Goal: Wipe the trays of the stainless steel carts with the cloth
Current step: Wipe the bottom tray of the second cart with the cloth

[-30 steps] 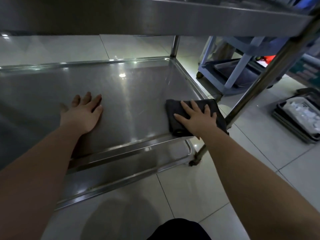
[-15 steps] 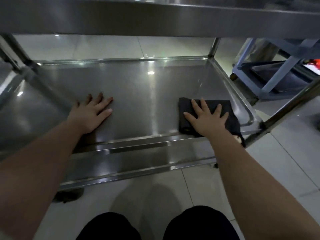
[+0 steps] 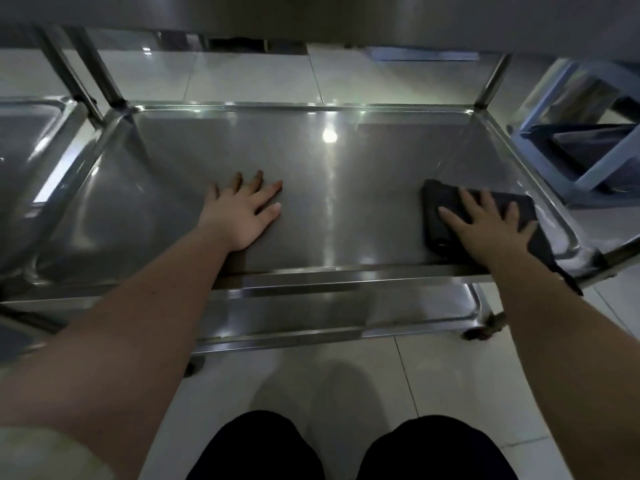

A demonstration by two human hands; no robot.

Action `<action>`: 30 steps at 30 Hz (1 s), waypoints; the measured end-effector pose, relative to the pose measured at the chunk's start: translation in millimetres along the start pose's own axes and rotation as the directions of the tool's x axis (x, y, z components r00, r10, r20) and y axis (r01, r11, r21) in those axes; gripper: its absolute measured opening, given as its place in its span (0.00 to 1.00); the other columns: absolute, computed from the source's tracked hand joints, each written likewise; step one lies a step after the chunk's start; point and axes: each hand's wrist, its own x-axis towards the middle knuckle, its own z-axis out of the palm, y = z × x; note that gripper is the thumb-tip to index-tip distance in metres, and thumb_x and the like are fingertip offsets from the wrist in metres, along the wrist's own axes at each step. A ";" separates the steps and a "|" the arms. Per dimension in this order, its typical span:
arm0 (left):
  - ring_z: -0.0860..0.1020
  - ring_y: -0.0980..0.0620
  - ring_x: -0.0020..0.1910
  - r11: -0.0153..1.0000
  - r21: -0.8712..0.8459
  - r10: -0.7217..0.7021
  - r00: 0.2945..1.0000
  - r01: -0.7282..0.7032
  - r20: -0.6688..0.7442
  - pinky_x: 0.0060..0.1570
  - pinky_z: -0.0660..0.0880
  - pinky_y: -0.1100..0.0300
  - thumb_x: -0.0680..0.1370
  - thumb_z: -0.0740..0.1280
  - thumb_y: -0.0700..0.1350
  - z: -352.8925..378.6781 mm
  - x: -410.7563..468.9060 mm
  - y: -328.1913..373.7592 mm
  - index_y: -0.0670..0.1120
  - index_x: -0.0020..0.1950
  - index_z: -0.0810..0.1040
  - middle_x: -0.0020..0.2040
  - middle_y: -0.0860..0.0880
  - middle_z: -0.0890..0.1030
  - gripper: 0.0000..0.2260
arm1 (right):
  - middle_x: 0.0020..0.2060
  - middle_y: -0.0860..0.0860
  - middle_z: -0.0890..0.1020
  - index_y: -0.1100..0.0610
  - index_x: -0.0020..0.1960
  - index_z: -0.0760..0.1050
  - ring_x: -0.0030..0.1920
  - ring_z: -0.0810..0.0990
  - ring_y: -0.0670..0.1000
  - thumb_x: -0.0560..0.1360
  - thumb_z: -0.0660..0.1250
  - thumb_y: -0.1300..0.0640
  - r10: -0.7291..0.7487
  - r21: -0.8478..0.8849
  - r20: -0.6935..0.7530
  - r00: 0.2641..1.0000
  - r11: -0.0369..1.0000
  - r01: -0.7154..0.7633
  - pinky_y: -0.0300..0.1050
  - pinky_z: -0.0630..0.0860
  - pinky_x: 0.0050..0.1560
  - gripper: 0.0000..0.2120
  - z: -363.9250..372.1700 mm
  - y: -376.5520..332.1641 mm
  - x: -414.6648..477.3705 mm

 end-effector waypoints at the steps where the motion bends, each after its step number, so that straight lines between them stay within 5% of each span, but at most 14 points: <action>1: 0.48 0.44 0.79 1.000 -0.006 -0.002 1.000 0.002 -0.002 0.74 0.45 0.39 0.81 0.45 0.65 0.1 -0.2 0.0 0.68 0.77 0.48 0.81 0.56 0.47 0.24 | 0.79 0.42 0.44 0.31 0.76 0.41 0.77 0.42 0.64 0.72 0.44 0.23 0.050 0.001 0.003 0.999 0.999 -0.050 0.75 0.40 0.70 0.35 0.5 -2.5 0.3; 3: 0.48 0.44 0.79 1.000 -0.013 0.001 1.000 -0.002 -0.007 0.73 0.44 0.38 0.82 0.46 0.64 1.5 -0.4 -0.5 0.68 0.77 0.48 0.81 0.56 0.47 0.23 | 0.79 0.42 0.42 0.32 0.76 0.40 0.77 0.40 0.67 0.71 0.42 0.22 0.033 -0.004 -0.003 0.999 0.999 -0.033 0.77 0.39 0.68 0.36 7.7 -37.1 -7.4; 8: 0.49 0.42 0.79 0.999 0.017 0.034 0.998 -0.034 -0.045 0.73 0.45 0.37 0.84 0.44 0.57 2.8 -1.1 -5.4 0.64 0.78 0.48 0.81 0.53 0.49 0.22 | 0.79 0.42 0.43 0.30 0.74 0.38 0.76 0.37 0.67 0.64 0.32 0.20 -0.426 -0.111 0.013 0.904 0.898 0.425 0.75 0.31 0.64 0.40 56.0 -178.9 -75.1; 11: 0.49 0.43 0.79 0.999 0.004 0.038 0.999 -0.038 -0.039 0.73 0.45 0.37 0.84 0.44 0.57 1.9 -0.7 -4.7 0.65 0.78 0.48 0.81 0.53 0.49 0.22 | 0.79 0.40 0.46 0.29 0.74 0.41 0.78 0.40 0.62 0.64 0.37 0.18 -0.528 -0.086 0.034 0.848 0.844 0.529 0.72 0.35 0.70 0.41 43.9 -161.4 -68.2; 13: 0.48 0.43 0.79 1.000 -0.009 0.022 0.999 -0.023 -0.031 0.73 0.44 0.38 0.84 0.44 0.58 2.2 -0.1 -4.0 0.65 0.78 0.48 0.81 0.54 0.48 0.21 | 0.79 0.41 0.48 0.31 0.76 0.44 0.78 0.44 0.60 0.63 0.40 0.18 -0.473 -0.089 -0.004 0.881 0.878 0.470 0.70 0.39 0.72 0.43 24.6 -108.4 -40.6; 16: 0.49 0.43 0.79 1.000 -0.011 0.017 0.999 -0.017 -0.044 0.73 0.44 0.37 0.83 0.44 0.58 5.0 -0.2 -0.9 0.65 0.78 0.49 0.81 0.54 0.49 0.21 | 0.79 0.42 0.45 0.32 0.76 0.42 0.78 0.43 0.61 0.66 0.42 0.21 -0.161 -0.039 0.029 0.987 0.986 0.162 0.71 0.41 0.72 0.41 -0.3 -31.9 -8.8; 19: 0.49 0.43 0.79 1.000 -0.007 0.017 0.999 -0.018 -0.048 0.73 0.44 0.37 0.83 0.44 0.58 6.0 0.5 0.5 0.66 0.78 0.49 0.81 0.54 0.49 0.21 | 0.79 0.43 0.43 0.33 0.76 0.40 0.77 0.41 0.64 0.70 0.43 0.22 0.006 -0.019 0.017 1.000 1.000 -0.006 0.73 0.41 0.71 0.38 2.1 -35.9 -13.6; 23: 0.48 0.44 0.79 1.000 -0.018 0.019 0.999 -0.020 -0.041 0.73 0.43 0.37 0.84 0.45 0.56 2.7 1.0 -4.0 0.64 0.78 0.50 0.81 0.54 0.50 0.21 | 0.79 0.45 0.43 0.35 0.77 0.40 0.76 0.38 0.67 0.70 0.40 0.22 -0.200 -0.047 -0.042 0.979 0.979 0.198 0.76 0.36 0.68 0.39 37.5 -142.1 -60.7; 28: 0.51 0.46 0.79 0.880 -0.470 -0.058 0.964 -0.073 -0.259 0.75 0.44 0.46 0.85 0.51 0.48 -6.7 -9.1 -4.8 0.50 0.78 0.62 0.79 0.47 0.59 0.20 | 0.79 0.48 0.37 0.39 0.78 0.37 0.74 0.32 0.69 0.74 0.39 0.26 -0.363 -0.055 0.078 0.928 0.928 0.368 0.75 0.30 0.65 0.37 57.6 -244.1 -112.8; 30: 0.54 0.45 0.78 0.854 -0.514 -0.108 0.938 -0.082 -0.329 0.76 0.43 0.48 0.85 0.54 0.48 -15.1 -13.4 -3.0 0.47 0.76 0.67 0.78 0.44 0.62 0.19 | 0.79 0.47 0.43 0.40 0.79 0.44 0.76 0.35 0.65 0.78 0.45 0.32 -0.397 0.117 0.058 0.916 0.914 0.389 0.71 0.31 0.69 0.32 47.1 -231.7 -105.2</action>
